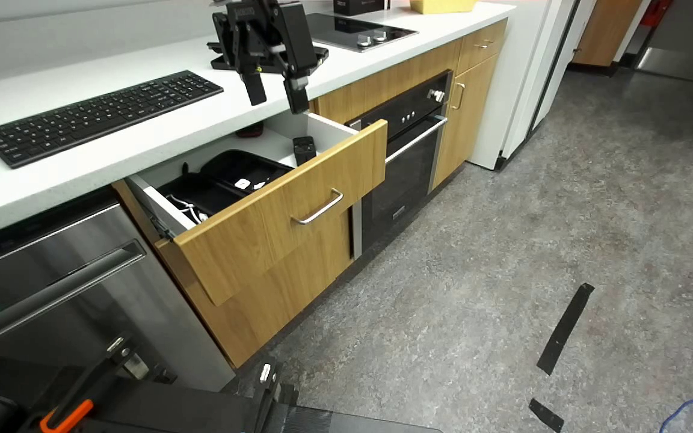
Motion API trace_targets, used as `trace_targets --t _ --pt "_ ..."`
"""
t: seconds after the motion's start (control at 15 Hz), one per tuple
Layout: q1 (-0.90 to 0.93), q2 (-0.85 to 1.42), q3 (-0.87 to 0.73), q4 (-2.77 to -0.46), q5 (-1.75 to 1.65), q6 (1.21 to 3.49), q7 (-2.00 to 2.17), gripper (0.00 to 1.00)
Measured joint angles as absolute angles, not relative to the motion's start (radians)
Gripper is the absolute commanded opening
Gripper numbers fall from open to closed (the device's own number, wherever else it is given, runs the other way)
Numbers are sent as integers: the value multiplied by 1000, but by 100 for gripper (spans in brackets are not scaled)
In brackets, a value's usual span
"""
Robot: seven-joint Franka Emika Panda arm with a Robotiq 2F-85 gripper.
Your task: Close the open drawer
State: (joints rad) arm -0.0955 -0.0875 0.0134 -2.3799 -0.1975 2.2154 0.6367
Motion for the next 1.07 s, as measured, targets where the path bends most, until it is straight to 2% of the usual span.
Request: trace_targets --t 0.53,1.07 --pt "-127 105 -112 -2366 -336 2318 810 100" --pt "-88 474 -204 -2187 -349 2419 1031 100"
